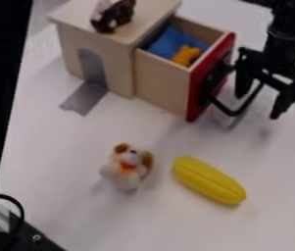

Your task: Close the drawer

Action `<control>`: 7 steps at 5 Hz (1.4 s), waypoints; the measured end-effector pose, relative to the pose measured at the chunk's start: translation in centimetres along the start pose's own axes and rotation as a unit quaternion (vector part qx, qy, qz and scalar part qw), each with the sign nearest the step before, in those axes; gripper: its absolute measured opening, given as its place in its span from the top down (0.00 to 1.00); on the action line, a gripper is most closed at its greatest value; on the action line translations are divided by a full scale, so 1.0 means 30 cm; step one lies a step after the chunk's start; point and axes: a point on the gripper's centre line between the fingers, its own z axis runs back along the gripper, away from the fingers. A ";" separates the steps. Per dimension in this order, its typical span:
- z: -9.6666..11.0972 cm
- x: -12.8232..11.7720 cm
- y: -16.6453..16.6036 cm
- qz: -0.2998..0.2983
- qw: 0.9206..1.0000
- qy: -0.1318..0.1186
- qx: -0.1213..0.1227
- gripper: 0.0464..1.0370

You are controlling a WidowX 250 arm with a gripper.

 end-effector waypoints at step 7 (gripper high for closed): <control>-0.073 -0.057 0.204 0.107 0.992 0.065 0.028 0.92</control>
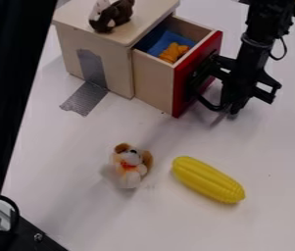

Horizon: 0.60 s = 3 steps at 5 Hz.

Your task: Close the drawer

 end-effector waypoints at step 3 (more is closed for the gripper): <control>-0.005 -0.002 0.245 0.076 0.997 0.014 0.006 0.92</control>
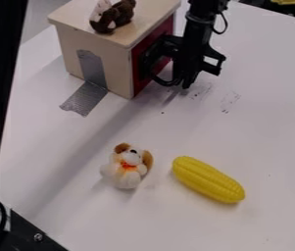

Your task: Close the drawer

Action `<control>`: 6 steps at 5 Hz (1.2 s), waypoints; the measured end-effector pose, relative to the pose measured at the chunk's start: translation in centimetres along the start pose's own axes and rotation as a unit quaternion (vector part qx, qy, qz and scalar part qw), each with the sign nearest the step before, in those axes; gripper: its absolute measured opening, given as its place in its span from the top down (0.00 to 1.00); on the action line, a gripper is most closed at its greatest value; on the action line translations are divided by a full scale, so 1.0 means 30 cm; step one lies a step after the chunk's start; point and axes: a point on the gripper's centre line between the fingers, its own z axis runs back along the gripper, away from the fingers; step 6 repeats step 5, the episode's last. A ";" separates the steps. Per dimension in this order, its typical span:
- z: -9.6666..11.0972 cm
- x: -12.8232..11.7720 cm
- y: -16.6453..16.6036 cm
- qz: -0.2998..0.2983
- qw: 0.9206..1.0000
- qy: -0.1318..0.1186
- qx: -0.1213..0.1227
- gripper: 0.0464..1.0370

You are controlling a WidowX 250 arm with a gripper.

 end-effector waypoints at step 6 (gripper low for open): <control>0.303 0.000 -0.096 -0.060 0.991 -0.122 -0.005 0.04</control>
